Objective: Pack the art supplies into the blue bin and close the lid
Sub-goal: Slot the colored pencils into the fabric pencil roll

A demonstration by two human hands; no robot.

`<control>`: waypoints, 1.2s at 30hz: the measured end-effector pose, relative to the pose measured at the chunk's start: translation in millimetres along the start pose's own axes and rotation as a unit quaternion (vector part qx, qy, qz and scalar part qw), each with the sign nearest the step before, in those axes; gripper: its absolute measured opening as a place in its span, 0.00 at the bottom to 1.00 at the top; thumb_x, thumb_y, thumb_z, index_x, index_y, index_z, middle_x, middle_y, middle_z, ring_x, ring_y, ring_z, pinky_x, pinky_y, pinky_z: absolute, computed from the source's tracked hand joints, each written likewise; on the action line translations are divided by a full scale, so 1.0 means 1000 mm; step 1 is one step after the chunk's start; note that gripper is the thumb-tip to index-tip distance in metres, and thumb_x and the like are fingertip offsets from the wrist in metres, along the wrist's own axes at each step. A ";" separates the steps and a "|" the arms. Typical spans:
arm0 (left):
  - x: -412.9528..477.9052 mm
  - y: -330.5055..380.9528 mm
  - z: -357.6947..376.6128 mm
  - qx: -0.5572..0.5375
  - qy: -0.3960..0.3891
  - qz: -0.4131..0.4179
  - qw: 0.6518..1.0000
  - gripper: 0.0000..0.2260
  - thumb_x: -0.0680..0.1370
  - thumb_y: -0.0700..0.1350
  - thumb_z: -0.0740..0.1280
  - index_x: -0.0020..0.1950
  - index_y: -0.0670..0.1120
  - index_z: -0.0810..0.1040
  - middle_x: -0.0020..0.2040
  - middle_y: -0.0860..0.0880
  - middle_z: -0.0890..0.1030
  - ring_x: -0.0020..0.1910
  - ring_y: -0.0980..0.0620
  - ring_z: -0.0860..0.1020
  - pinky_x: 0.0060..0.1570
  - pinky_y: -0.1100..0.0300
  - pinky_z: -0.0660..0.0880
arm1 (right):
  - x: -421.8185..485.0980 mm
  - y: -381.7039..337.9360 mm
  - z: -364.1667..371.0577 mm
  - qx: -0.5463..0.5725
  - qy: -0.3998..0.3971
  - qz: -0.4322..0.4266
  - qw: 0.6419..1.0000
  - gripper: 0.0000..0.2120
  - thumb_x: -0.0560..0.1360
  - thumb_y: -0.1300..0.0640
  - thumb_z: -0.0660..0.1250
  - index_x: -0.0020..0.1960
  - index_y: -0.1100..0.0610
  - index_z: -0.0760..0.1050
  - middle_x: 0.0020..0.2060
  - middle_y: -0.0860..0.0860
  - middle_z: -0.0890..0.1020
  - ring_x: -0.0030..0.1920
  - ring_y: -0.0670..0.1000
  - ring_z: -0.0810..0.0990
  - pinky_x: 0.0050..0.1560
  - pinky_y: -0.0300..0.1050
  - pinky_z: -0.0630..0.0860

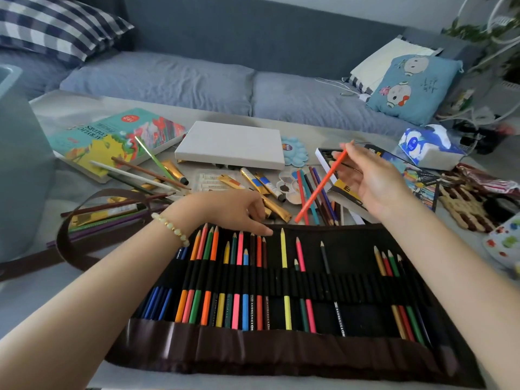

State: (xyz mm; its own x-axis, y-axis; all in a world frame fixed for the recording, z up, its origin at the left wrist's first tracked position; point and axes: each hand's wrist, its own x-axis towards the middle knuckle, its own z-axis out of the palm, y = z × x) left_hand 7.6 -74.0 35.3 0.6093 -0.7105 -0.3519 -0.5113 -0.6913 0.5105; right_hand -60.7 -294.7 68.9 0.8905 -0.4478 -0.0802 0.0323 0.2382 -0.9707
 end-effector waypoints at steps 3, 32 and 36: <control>0.002 0.001 0.005 -0.012 0.013 0.007 1.000 0.16 0.77 0.55 0.65 0.60 0.49 0.76 0.54 0.55 0.78 0.54 0.56 0.75 0.55 0.62 0.70 | -0.004 0.011 -0.007 -0.035 -0.021 0.031 0.999 0.05 0.77 0.58 0.64 0.49 0.57 0.79 0.42 0.51 0.85 0.39 0.46 0.84 0.39 0.37 0.81; 0.005 -0.023 -0.004 -0.326 -0.043 0.056 0.943 0.06 0.78 0.43 0.66 0.49 0.49 0.83 0.48 0.45 0.85 0.45 0.51 0.83 0.45 0.62 0.78 | 0.005 0.025 0.043 -0.361 -0.165 0.008 0.918 0.06 0.72 0.56 0.72 0.45 0.57 0.77 0.35 0.52 0.84 0.32 0.44 0.83 0.33 0.34 0.78; 0.007 -0.026 -0.002 -0.314 -0.034 0.056 0.947 0.08 0.78 0.43 0.66 0.54 0.45 0.82 0.53 0.43 0.84 0.54 0.45 0.81 0.60 0.52 0.75 | 0.001 0.034 0.049 -0.372 -0.221 0.082 0.898 0.05 0.71 0.53 0.72 0.44 0.53 0.79 0.35 0.48 0.83 0.35 0.43 0.80 0.31 0.33 0.73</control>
State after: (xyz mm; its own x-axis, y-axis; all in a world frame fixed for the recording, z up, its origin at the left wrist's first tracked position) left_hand 26.3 -60.9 21.8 0.5215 -0.7959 -0.3076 -0.0961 -0.4130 0.9057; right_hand -36.2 -244.9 47.3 0.9538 -0.0339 -0.2987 -0.2820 -0.4451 -0.8499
